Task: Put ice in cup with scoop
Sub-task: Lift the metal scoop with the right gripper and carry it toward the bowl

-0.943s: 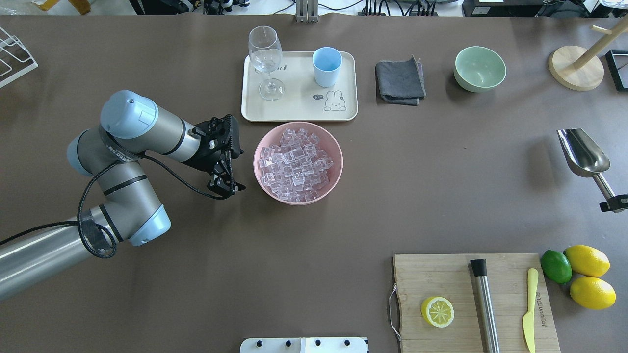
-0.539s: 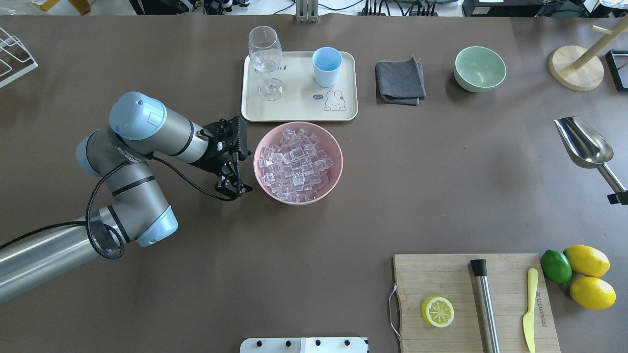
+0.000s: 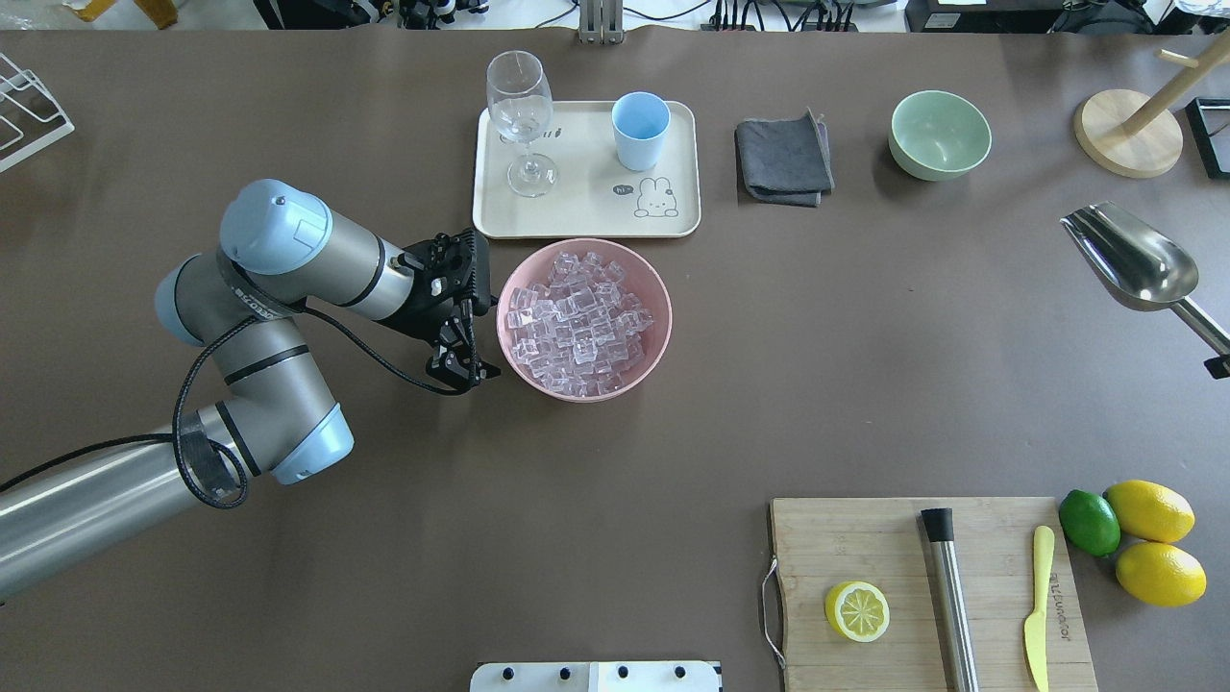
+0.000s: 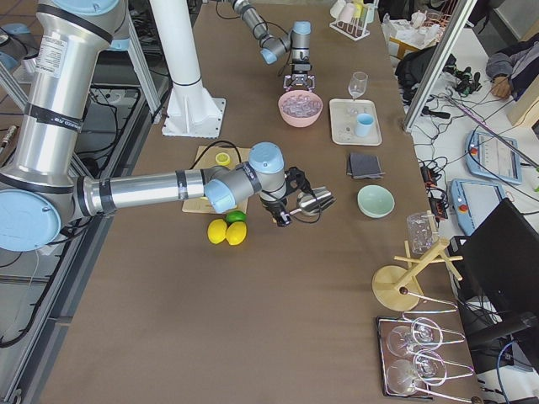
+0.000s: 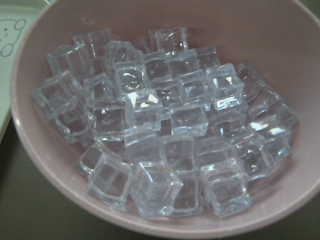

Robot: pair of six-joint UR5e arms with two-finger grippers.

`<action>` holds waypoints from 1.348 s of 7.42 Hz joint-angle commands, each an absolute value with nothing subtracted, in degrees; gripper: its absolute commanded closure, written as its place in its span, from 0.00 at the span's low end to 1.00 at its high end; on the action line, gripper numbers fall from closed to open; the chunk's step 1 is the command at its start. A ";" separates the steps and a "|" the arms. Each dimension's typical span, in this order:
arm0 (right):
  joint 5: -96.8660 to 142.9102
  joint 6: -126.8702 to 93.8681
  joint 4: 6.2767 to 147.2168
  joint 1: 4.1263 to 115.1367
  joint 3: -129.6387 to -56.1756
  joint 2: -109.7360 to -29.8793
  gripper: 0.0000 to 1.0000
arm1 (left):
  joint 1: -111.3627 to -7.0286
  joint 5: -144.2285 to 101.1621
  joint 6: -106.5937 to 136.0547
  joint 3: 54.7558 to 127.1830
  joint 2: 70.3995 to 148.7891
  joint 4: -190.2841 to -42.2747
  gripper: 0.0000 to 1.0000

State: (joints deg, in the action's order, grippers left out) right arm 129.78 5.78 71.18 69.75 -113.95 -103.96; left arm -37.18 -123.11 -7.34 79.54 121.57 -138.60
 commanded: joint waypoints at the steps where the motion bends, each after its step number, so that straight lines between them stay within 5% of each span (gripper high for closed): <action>1: 129.20 17.28 95.44 71.18 -120.92 -94.09 1.00 | -37.26 -123.22 -7.12 79.54 121.38 -138.60 0.01; 10: 113.82 32.08 115.14 53.28 -126.04 -75.07 1.00 | -37.44 -123.31 -7.21 79.54 121.29 -138.60 0.01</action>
State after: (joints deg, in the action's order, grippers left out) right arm 115.85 32.73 114.24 57.20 -126.23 -77.67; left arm -37.44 -123.31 -7.25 79.54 121.26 -138.64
